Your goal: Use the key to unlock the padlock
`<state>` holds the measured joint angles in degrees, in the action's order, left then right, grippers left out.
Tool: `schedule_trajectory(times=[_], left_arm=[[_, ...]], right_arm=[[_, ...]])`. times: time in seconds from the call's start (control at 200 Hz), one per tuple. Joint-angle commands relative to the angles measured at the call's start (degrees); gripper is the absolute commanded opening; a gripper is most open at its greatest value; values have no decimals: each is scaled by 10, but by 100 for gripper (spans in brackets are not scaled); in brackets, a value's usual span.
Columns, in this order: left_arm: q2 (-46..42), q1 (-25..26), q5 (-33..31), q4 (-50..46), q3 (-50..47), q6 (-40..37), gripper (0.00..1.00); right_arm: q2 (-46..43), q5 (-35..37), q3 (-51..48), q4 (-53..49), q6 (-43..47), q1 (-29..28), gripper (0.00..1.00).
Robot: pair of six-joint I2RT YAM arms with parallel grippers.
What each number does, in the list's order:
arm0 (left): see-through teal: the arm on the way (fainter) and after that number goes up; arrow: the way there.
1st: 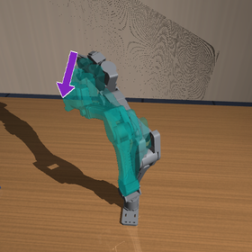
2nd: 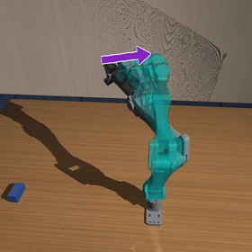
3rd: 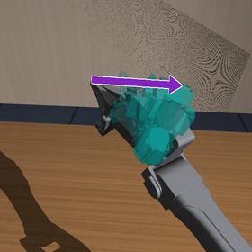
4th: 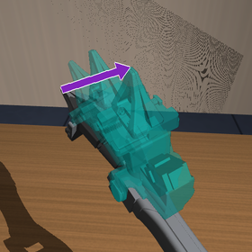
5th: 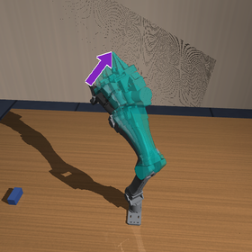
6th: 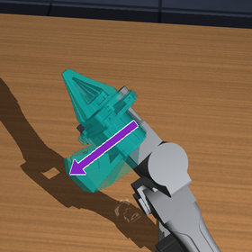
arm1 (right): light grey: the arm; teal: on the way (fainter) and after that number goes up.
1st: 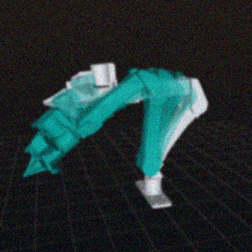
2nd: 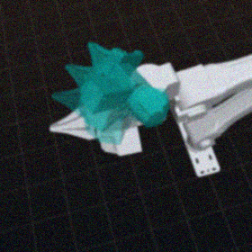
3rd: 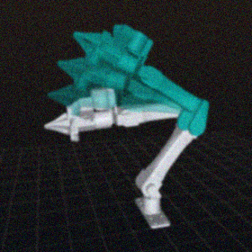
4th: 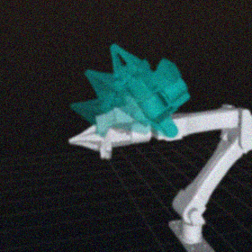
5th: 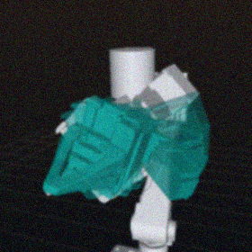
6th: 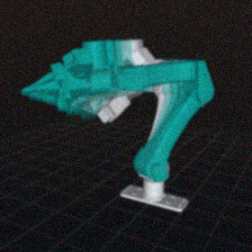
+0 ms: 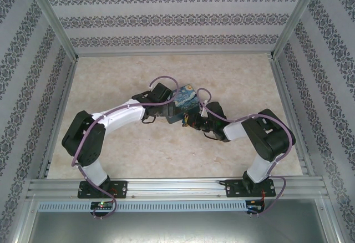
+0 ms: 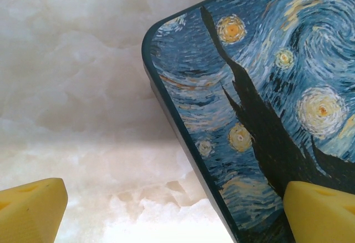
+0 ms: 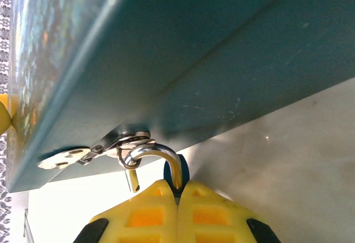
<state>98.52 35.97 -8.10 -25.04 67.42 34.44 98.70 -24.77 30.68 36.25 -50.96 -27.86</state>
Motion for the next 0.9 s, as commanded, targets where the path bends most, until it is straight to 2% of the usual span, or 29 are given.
schedule_trajectory(times=[0.0,0.53,0.894], left_arm=[[18,11,-21,-23,6,-15,100],[34,23,-21,-16,-13,-7,100],[40,23,-13,-11,-23,-7,100]], right_arm=[[-4,16,-15,6,-29,3,0],[-12,37,-26,32,-103,11,0],[-20,35,-12,14,-109,31,0]])
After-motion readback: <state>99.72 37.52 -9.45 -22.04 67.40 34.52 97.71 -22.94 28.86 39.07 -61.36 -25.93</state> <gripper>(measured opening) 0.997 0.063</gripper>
